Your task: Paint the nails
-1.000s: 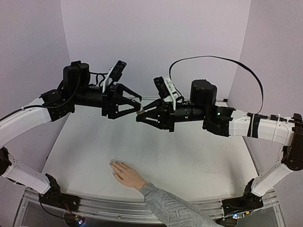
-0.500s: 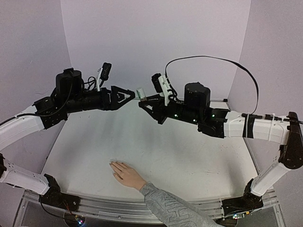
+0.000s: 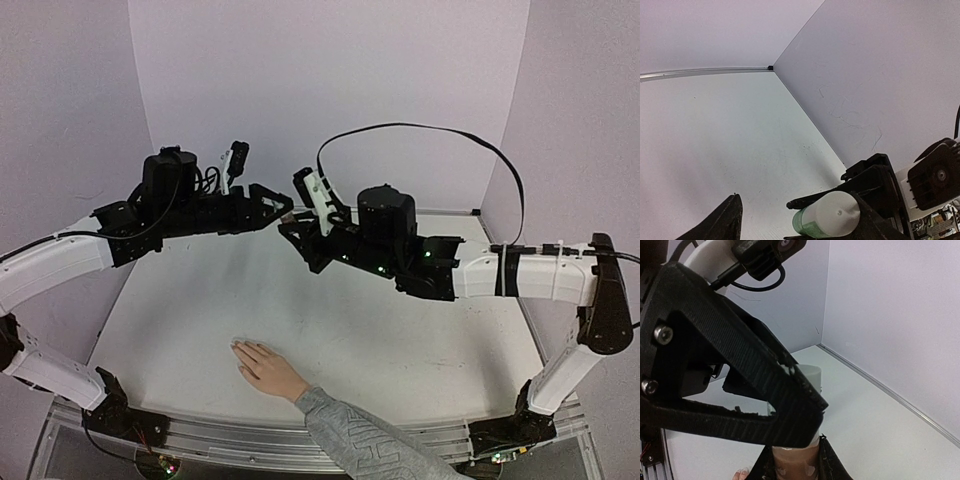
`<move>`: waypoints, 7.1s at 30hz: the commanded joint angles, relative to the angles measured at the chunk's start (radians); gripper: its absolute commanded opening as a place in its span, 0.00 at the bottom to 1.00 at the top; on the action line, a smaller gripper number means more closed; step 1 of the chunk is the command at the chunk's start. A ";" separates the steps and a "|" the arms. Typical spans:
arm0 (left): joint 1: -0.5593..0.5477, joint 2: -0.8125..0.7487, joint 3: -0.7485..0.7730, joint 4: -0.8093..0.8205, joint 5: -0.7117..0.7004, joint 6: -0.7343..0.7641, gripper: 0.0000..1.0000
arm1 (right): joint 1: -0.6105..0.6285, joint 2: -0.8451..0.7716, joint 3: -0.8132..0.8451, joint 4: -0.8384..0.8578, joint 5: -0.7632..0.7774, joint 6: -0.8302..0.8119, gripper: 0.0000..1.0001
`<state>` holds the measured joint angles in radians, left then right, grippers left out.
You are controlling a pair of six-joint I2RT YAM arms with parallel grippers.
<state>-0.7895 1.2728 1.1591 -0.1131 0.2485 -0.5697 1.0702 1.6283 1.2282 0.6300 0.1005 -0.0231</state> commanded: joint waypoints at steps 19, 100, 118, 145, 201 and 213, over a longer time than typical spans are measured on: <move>-0.007 0.021 0.098 0.033 0.362 0.352 0.01 | -0.091 -0.101 -0.012 0.059 -0.710 -0.037 0.00; -0.002 0.061 0.118 -0.016 0.655 0.411 0.00 | -0.128 -0.073 -0.030 0.015 -1.010 -0.075 0.00; 0.170 0.017 -0.011 -0.567 -0.348 0.185 0.00 | -0.149 -0.099 -0.117 -0.087 0.009 -0.050 0.98; 0.203 0.381 -0.070 -0.463 -0.545 0.038 0.09 | -0.310 -0.213 -0.253 -0.116 0.124 0.074 0.98; 0.549 -0.286 -0.193 -0.045 -0.552 0.449 0.98 | -0.856 -0.697 -0.360 -0.399 0.177 0.154 0.98; 0.601 -0.295 -0.238 -0.021 -0.509 0.476 0.98 | -0.968 -0.690 -0.391 -0.355 0.037 0.178 0.98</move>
<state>-0.1944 1.0203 0.9306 -0.2020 -0.2878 -0.1173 0.1066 0.9722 0.8318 0.2092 0.1879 0.1539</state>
